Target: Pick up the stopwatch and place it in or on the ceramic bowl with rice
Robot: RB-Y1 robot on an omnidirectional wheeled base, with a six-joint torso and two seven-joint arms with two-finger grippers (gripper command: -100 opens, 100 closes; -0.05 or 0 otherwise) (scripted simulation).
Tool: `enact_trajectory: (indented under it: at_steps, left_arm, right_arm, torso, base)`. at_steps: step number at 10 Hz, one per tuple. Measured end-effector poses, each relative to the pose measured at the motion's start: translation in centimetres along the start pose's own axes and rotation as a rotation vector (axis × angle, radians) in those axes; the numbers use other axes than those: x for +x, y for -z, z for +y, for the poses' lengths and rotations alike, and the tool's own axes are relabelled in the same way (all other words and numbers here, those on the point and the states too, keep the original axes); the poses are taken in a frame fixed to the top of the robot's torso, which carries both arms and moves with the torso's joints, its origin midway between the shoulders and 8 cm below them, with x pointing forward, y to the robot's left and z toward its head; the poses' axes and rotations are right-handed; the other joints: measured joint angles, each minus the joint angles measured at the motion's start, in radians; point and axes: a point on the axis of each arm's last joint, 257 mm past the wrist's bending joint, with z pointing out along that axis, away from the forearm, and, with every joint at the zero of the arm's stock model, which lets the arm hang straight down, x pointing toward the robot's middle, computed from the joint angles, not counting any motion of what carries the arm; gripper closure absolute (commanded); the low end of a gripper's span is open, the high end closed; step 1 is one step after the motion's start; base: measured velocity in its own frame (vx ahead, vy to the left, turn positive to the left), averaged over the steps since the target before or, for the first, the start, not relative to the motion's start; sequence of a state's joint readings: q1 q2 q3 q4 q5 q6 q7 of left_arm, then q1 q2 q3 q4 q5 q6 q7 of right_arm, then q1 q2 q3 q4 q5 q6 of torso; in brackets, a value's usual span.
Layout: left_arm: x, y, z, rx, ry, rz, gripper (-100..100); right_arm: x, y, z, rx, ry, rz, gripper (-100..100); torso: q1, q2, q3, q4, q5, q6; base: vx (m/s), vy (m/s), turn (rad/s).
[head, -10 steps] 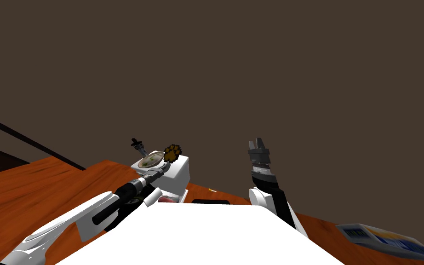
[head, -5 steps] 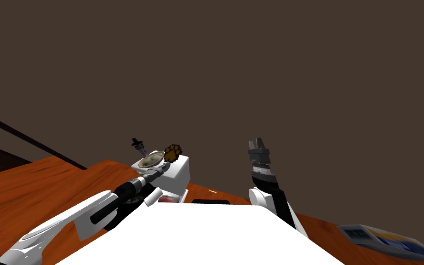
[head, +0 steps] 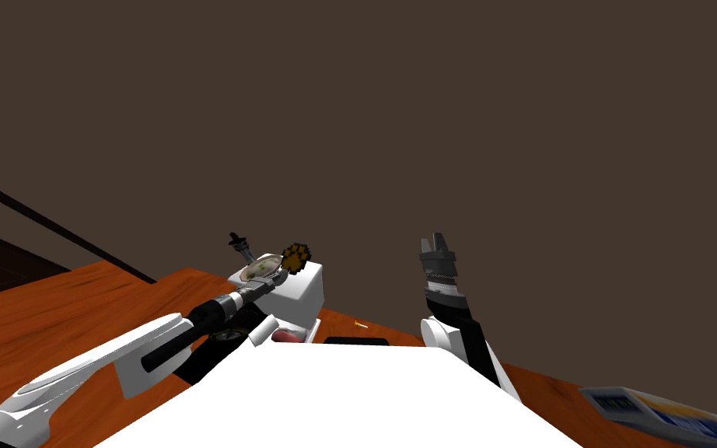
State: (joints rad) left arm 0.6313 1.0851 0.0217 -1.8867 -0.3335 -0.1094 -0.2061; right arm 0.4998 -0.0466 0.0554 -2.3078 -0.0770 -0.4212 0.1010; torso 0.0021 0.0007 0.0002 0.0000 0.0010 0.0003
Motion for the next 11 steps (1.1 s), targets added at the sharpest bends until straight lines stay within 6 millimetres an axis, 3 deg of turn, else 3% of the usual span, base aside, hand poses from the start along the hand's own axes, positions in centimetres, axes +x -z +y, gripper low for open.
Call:
enact_trajectory:
  at_steps: [11]
  left_arm:
    - [-6.0,0.4,-2.8,0.104,-0.002,0.021,100]
  right_arm:
    - [0.0,0.0,0.0,0.000,0.000,0.000,0]
  torso:
    - [0.002,-0.002,-0.001,0.000,0.001,0.001]
  base:
    - [0.009,0.044,0.041]
